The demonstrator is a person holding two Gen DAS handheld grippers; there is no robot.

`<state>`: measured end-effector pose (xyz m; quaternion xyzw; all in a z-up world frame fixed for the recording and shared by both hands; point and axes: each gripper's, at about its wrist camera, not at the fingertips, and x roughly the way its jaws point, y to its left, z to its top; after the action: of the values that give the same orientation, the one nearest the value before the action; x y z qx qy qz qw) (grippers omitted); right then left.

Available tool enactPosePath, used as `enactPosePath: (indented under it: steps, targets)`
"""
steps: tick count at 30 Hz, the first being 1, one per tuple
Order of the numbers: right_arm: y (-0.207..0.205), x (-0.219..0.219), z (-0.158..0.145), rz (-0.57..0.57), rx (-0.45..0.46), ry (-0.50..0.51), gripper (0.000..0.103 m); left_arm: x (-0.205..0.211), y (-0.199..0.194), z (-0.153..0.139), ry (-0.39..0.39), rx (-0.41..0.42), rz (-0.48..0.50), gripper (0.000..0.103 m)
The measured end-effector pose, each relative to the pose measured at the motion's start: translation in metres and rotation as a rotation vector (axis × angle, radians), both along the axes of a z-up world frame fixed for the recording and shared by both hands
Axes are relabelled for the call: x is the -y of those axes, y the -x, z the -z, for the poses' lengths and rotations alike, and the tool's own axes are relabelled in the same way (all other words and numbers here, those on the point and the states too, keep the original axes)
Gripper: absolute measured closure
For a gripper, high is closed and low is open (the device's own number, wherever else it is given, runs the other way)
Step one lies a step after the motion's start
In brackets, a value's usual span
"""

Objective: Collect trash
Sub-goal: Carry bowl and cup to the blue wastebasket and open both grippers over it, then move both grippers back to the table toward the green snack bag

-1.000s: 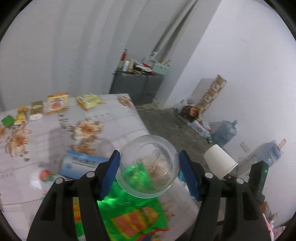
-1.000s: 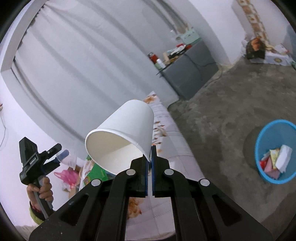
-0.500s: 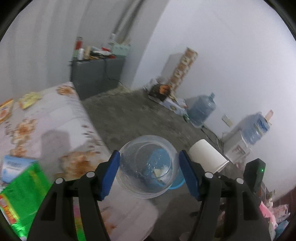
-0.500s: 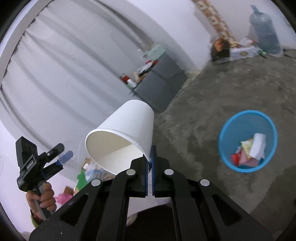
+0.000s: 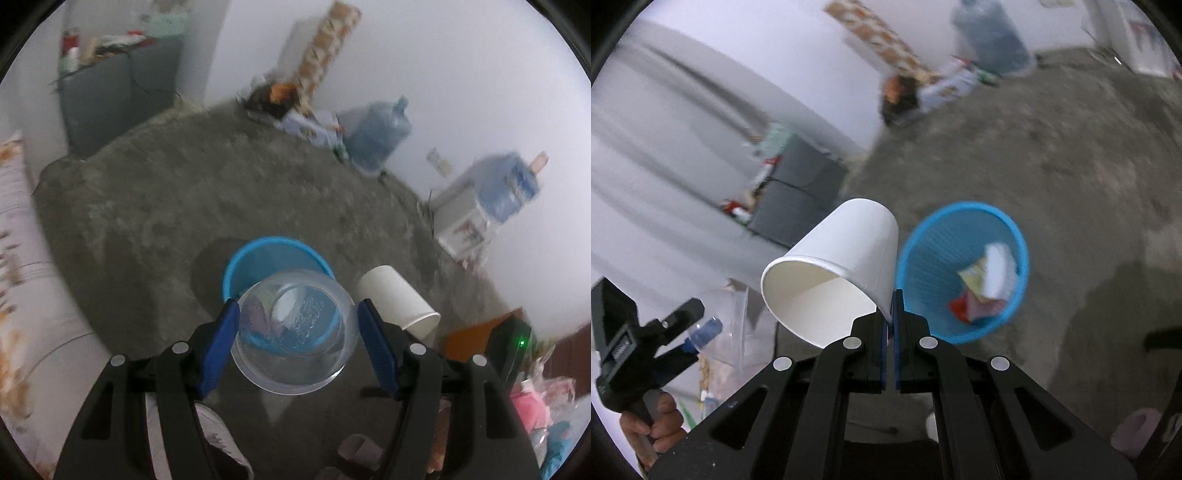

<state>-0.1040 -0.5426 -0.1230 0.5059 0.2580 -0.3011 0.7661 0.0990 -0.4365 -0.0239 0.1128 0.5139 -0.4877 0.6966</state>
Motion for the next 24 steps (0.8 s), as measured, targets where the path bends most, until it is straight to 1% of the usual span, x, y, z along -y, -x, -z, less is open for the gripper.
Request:
enactPosePath:
  steps: [2,5,6,7,8,9,10,11,12,14,15,16,18,20,23,24]
  targets:
    - [-0.001,0.007,0.020,0.022,-0.021,-0.046,0.102,0.025,0.003,0.017,-0.035,-0.002,0.019,0.038]
    - [-0.003,0.019,0.037,0.048,-0.035,-0.083,0.101,0.055,0.001,0.037,-0.057,-0.003,0.038,0.038]
    - [-0.006,0.025,0.046,0.060,-0.046,-0.097,0.097,0.064,-0.001,0.045,-0.069,0.004,0.042,0.036]
    - [-0.009,0.033,0.057,0.074,-0.062,-0.114,0.093,0.075,-0.001,0.053,-0.089,0.017,0.042,0.027]
    - [-0.012,0.036,0.065,0.080,-0.070,-0.126,0.088,0.082,-0.002,0.060,-0.106,0.031,0.034,0.023]
    - [-0.013,0.040,0.072,0.080,-0.081,-0.137,0.077,0.088,-0.003,0.068,-0.120,0.047,0.020,0.021]
    - [-0.016,0.043,0.083,0.084,-0.118,-0.153,0.073,0.091,-0.005,0.073,-0.131,0.055,0.010,0.021]
    - [-0.015,0.043,0.088,0.089,-0.141,-0.168,0.073,0.092,-0.006,0.078,-0.143,0.055,0.003,0.021]
    - [-0.013,0.041,0.092,0.092,-0.142,-0.191,0.073,0.091,-0.006,0.082,-0.155,0.043,-0.002,0.021]
    - [-0.007,0.032,0.090,0.088,-0.117,-0.197,0.072,0.085,-0.006,0.085,-0.156,0.020,-0.008,0.021]
    - [-0.005,0.027,0.087,0.087,-0.123,-0.188,0.070,0.079,-0.008,0.084,-0.151,0.021,-0.009,0.019]
    - [-0.002,0.023,0.084,0.084,-0.128,-0.179,0.068,0.075,-0.009,0.082,-0.151,0.030,-0.008,0.018]
    - [0.001,0.015,0.079,0.077,-0.124,-0.171,0.067,0.065,-0.009,0.076,-0.149,0.060,-0.015,0.018]
    - [0.002,0.009,0.071,0.072,-0.123,-0.166,0.065,0.049,-0.008,0.064,-0.129,0.064,-0.031,0.018]
    - [-0.011,0.002,0.048,0.034,-0.128,-0.135,0.062,0.024,-0.008,0.040,-0.075,0.051,-0.069,0.017]
    - [-0.015,0.002,0.042,0.020,-0.122,-0.116,0.059,0.017,-0.007,0.033,-0.062,0.056,-0.073,0.017]
